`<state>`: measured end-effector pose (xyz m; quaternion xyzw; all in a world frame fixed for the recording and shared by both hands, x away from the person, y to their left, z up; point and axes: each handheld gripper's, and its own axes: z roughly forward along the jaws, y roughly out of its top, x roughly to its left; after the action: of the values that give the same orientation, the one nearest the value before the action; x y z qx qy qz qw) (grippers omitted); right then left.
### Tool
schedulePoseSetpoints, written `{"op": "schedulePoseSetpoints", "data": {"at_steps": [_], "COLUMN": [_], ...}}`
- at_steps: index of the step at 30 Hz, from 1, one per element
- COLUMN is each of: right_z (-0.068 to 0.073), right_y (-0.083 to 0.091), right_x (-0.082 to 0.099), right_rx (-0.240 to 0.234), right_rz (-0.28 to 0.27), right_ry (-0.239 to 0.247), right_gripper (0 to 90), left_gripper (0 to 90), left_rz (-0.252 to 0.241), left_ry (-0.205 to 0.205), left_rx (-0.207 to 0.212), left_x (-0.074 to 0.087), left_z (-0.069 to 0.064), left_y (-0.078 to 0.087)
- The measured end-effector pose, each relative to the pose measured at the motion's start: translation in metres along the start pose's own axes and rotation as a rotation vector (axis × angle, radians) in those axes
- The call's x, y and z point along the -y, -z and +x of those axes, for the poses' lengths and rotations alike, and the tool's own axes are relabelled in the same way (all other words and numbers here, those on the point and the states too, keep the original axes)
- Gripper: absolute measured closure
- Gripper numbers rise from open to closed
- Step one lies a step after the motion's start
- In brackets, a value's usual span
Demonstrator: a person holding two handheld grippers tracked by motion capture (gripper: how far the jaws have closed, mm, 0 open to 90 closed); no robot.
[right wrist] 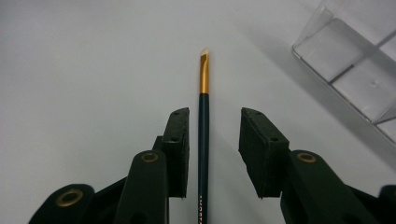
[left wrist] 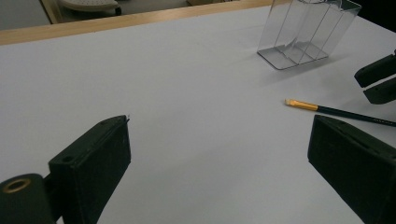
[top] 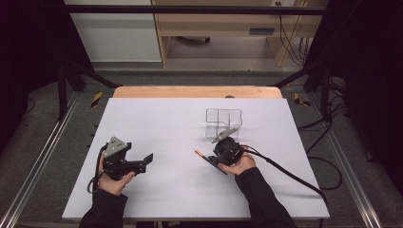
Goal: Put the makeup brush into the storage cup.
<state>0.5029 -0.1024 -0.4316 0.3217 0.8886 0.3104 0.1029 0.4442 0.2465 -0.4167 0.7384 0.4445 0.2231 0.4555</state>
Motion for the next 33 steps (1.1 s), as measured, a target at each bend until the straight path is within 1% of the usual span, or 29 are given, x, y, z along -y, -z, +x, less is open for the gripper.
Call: {"op": "schedulePoseSetpoints", "data": {"at_steps": [1, 4, 5, 9, 11, 17, 20, 25, 27, 29, 32, 33], "right_z": [0.000, 0.000, 0.000, 0.002, 0.003, 0.004, 0.004, 0.005, 0.005, 0.007, 0.008, 0.008], "right_y": [0.000, -0.002, -0.003, -0.009, -0.014, -0.028, -0.033, -0.037, -0.037, -0.038, -0.038, -0.038], "right_x": [-0.004, -0.015, -0.017, -0.026, -0.027, -0.023, -0.021, -0.020, -0.019, -0.018, -0.018, -0.018], "right_rx": [-0.004, 0.006, 0.008, -0.002, -0.006, -0.012, -0.014, -0.010, -0.012, -0.012, -0.013, -0.013], "right_rz": [0.011, 0.056, 0.064, 0.113, 0.143, 0.232, 0.254, 0.280, 0.288, 0.303, 0.304, 0.308], "right_ry": [0.000, 0.018, 0.023, 0.020, 0.017, 0.034, 0.045, 0.045, 0.060, 0.055, 0.062, 0.052], "right_gripper": [62.7, 62.2, 62.3, 62.7, 63.3, 64.5, 66.4, 71.3, 73.4, 74.9, 78.7, 80.2], "left_gripper": [5.1, 5.1, 5.1, 5.1, 5.1, 5.1, 5.1, 5.1, 5.1, 5.1, 5.1, 5.1], "left_rz": [0.000, 0.003, 0.003, 0.004, 0.002, 0.005, 0.006, 0.009, 0.009, 0.010, 0.010, 0.010], "left_ry": [0.001, 0.000, -0.001, 0.001, 0.001, 0.000, 0.001, 0.002, 0.001, 0.001, 0.001, 0.001], "left_rx": [0.001, 0.002, 0.002, 0.002, 0.002, 0.003, 0.002, 0.002, 0.002, 0.002, 0.002, 0.002], "left_x": [0.000, 0.000, 0.000, 0.000, 0.000, 0.000, 0.000, 0.001, 0.001, 0.001, 0.001, 0.001], "left_z": [0.000, 0.000, 0.000, 0.001, 0.001, 0.001, 0.001, 0.001, 0.001, 0.001, 0.001, 0.001], "left_y": [0.000, 0.000, 0.000, 0.000, 0.000, -0.001, -0.001, -0.001, -0.001, -0.001, -0.001, -0.001]}}
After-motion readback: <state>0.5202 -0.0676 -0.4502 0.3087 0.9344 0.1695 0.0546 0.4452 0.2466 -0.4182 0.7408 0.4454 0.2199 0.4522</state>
